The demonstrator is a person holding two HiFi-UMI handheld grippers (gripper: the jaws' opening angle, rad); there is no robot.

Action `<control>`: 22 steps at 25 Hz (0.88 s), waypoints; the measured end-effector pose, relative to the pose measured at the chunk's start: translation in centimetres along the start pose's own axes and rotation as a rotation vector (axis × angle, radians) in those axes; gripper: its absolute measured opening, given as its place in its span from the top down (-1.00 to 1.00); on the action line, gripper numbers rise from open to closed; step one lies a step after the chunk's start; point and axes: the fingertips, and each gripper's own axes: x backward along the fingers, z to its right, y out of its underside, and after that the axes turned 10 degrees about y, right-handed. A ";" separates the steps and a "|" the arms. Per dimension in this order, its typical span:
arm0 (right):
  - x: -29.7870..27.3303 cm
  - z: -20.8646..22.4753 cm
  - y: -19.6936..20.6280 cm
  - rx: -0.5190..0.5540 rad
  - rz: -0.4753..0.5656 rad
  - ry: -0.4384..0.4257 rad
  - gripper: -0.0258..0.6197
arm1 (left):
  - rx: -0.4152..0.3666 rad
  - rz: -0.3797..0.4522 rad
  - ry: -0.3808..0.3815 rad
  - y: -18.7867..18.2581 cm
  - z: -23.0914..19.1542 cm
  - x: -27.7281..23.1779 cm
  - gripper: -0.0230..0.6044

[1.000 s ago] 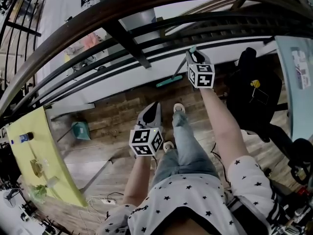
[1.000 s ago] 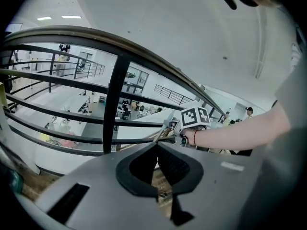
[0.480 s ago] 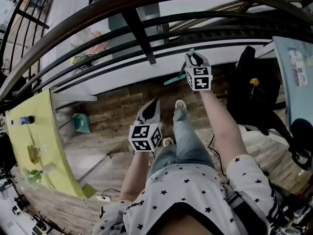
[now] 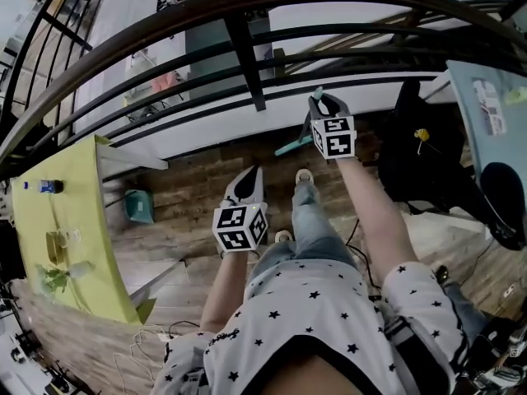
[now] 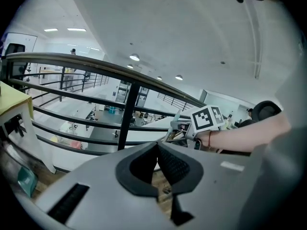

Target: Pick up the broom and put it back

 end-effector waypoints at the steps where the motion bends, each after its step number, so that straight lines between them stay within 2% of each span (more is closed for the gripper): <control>1: 1.2 -0.8 -0.4 0.003 0.007 -0.007 0.67 | 0.002 0.005 -0.003 0.2 0.0 1.1 0.89; 7: 7.4 -4.4 -2.5 -0.004 0.046 -0.031 0.67 | 0.034 0.051 -0.024 0.2 0.4 6.5 0.89; 12: 11.3 -7.5 -3.4 -0.010 0.060 -0.050 0.67 | 0.025 0.078 -0.046 0.4 0.2 10.4 0.89; 22: 14.7 -13.4 -5.7 0.016 0.081 -0.108 0.67 | 0.018 0.105 -0.125 1.0 -2.0 16.4 0.89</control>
